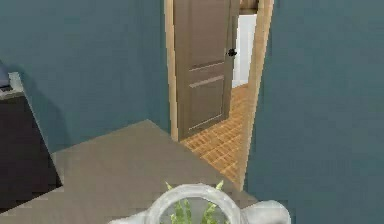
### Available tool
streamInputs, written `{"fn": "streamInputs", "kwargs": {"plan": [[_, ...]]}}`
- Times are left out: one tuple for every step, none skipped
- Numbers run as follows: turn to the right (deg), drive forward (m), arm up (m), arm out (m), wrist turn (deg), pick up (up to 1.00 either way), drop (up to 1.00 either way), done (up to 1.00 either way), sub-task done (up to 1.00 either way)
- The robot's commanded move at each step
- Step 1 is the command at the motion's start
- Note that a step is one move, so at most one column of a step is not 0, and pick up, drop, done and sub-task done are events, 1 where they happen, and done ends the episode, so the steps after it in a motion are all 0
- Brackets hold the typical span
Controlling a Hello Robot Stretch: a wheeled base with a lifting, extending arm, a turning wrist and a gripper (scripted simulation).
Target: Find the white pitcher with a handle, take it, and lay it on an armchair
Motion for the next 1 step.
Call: {"fn": "streamInputs", "kwargs": {"plan": [[0.0, 1.0, 0.0, 0.0, 0.0, 0.0, 0.0, 0.0, 0.0]]}}
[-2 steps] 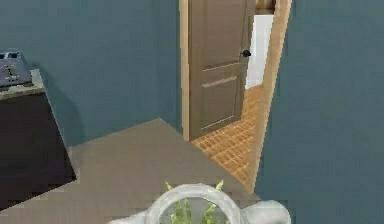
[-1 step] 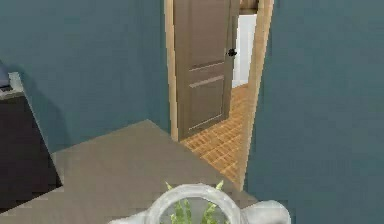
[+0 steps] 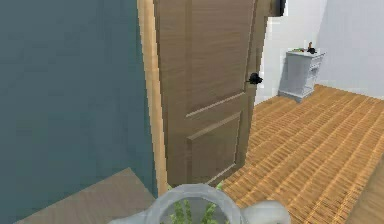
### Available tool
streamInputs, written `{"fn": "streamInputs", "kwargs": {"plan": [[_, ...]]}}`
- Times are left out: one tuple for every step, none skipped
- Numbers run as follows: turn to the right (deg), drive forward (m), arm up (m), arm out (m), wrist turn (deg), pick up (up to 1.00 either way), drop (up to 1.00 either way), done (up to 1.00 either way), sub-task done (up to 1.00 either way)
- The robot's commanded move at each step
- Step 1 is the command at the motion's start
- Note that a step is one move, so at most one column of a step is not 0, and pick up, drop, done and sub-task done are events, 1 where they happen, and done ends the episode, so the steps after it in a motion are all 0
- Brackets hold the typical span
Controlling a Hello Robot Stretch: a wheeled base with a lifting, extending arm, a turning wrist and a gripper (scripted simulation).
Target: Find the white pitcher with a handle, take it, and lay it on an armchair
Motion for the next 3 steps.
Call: {"fn": "streamInputs", "kwargs": {"plan": [[0.0, 0.2, 0.0, 0.0, 0.0, 0.0, 0.0, 0.0, 0.0], [27.0, 0.0, 0.0, 0.0, 0.0, 0.0, 0.0, 0.0, 0.0], [0.0, 0.65, 0.0, 0.0, 0.0, 0.0, 0.0, 0.0, 0.0]]}}
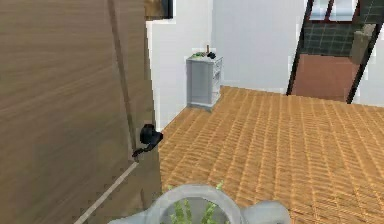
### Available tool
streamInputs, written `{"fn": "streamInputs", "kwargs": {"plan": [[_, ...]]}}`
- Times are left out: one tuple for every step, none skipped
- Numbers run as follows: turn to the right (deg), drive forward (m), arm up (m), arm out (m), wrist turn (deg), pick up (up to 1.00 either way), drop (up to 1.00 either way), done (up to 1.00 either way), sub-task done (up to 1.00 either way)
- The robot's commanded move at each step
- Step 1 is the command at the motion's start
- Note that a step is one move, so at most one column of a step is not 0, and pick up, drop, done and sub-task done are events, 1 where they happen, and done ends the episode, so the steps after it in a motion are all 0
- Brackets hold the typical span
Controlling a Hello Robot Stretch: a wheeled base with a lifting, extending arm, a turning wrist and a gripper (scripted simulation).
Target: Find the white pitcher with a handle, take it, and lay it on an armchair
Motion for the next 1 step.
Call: {"fn": "streamInputs", "kwargs": {"plan": [[33.0, 0.0, 0.0, 0.0, 0.0, 0.0, 0.0, 0.0, 0.0]]}}
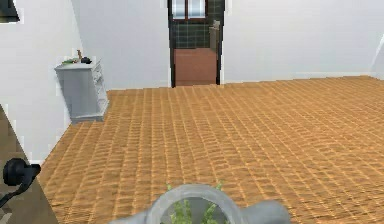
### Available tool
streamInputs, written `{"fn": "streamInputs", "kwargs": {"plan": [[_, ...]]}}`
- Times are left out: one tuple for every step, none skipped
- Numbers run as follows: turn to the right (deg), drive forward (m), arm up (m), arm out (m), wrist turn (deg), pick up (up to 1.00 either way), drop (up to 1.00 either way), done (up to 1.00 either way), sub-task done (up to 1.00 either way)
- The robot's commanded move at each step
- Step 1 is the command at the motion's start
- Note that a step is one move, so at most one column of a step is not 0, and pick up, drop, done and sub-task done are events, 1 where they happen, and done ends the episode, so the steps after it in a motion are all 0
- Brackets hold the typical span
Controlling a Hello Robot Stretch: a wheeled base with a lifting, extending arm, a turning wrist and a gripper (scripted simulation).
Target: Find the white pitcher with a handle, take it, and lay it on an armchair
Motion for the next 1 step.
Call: {"fn": "streamInputs", "kwargs": {"plan": [[0.0, 1.0, 0.0, 0.0, 0.0, 0.0, 0.0, 0.0, 0.0]]}}
